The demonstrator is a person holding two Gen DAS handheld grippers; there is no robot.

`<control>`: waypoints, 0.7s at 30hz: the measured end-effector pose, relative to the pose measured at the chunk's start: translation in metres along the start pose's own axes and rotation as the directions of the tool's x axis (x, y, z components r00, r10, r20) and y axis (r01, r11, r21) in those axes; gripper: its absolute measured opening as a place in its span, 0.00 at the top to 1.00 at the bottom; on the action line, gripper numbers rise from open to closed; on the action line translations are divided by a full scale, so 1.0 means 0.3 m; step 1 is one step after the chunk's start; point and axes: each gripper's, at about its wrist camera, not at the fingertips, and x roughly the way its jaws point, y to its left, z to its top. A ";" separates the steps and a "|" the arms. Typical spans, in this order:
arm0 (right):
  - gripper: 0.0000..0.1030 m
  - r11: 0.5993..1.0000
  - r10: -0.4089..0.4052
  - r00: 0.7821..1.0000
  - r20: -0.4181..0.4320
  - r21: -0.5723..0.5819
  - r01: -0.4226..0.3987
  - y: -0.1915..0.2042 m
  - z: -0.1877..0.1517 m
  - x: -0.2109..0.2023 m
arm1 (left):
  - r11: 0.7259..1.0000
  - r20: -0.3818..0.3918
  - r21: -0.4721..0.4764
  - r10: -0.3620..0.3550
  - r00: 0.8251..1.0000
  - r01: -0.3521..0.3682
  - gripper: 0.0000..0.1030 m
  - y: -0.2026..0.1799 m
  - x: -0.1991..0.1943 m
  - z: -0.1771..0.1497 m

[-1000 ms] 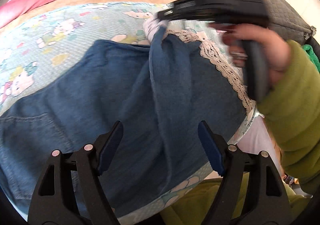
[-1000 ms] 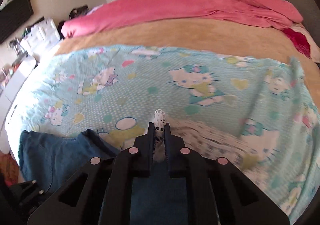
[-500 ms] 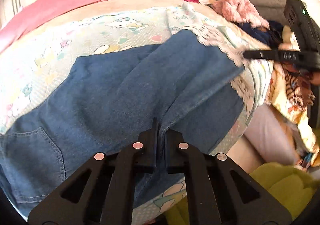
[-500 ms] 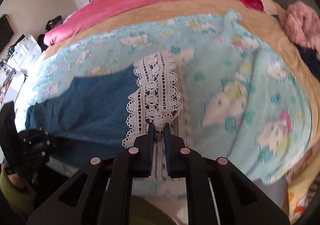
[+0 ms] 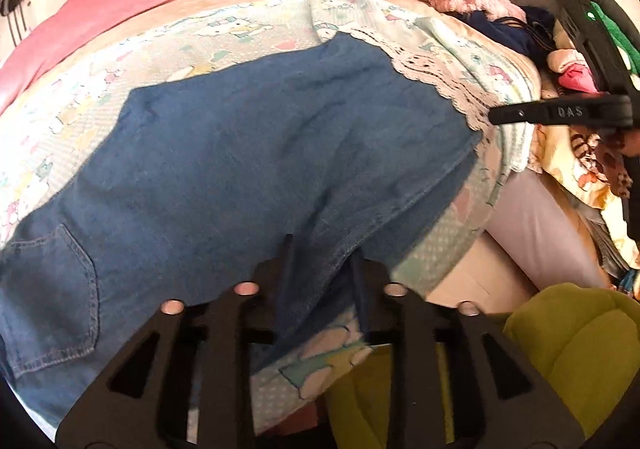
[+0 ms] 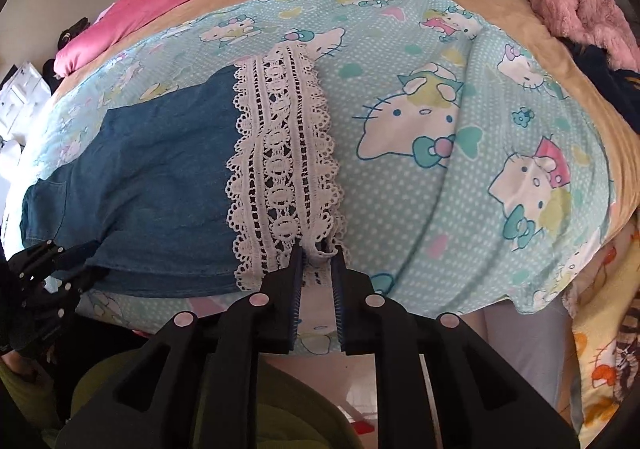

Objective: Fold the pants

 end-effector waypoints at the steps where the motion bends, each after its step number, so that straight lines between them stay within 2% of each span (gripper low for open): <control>1: 0.87 1.000 -0.001 1.000 -0.004 0.005 0.001 -0.008 0.001 -0.005 | 1.000 -0.002 0.001 -0.004 1.000 0.004 0.72 -0.004 -0.001 -0.006; 4: 0.84 1.000 -0.003 1.000 -0.004 0.022 0.003 -0.025 0.008 -0.029 | 1.000 -0.002 0.004 -0.010 1.000 0.010 0.70 -0.014 -0.007 -0.017; 7: 0.76 0.999 -0.043 0.999 0.025 0.016 0.043 -0.016 0.031 -0.050 | 1.000 -0.001 -0.010 -0.024 1.000 0.024 0.69 -0.011 -0.015 -0.025; 10: 0.69 1.000 -0.021 0.999 0.035 0.002 0.021 0.013 0.034 -0.044 | 1.000 -0.004 -0.007 -0.018 1.000 0.018 0.69 -0.015 -0.010 -0.025; 11: 0.64 1.000 -0.009 0.999 0.033 -0.005 0.009 0.024 0.034 -0.033 | 1.000 -0.004 -0.007 -0.016 1.000 0.016 0.75 -0.017 -0.009 -0.024; 12: 0.58 1.000 -0.006 1.000 0.030 -0.009 0.007 0.030 0.039 -0.023 | 1.000 -0.003 -0.005 -0.019 1.000 0.019 0.86 -0.020 -0.006 -0.023; 13: 0.56 1.000 -0.014 1.000 0.021 -0.010 0.015 0.033 0.040 -0.001 | 1.000 -0.003 -0.003 -0.023 1.000 0.023 0.91 -0.021 -0.004 -0.022; 14: 0.56 1.000 -0.021 1.000 0.006 -0.004 0.021 0.028 0.042 0.021 | 1.000 -0.004 -0.001 -0.027 1.000 0.027 0.97 -0.024 -0.002 -0.022; 15: 0.59 1.000 -0.016 1.000 -0.017 0.017 0.016 0.012 0.036 0.050 | 1.000 -0.003 0.001 -0.023 1.000 0.023 0.98 -0.025 -0.003 -0.022; 17: 0.74 0.999 0.028 0.999 -0.035 0.030 -0.027 -0.001 0.020 0.071 | 1.000 0.000 0.007 -0.027 1.000 0.027 0.99 -0.027 -0.010 -0.026; 18: 0.77 1.000 0.023 0.999 -0.027 0.011 -0.023 0.002 0.015 0.061 | 0.999 0.001 0.014 -0.036 0.999 0.036 0.99 -0.033 -0.019 -0.028; 21: 0.77 0.999 0.004 1.000 -0.019 -0.034 -0.005 0.005 0.008 0.036 | 0.997 0.008 0.049 -0.053 0.999 0.052 0.99 -0.062 -0.038 -0.039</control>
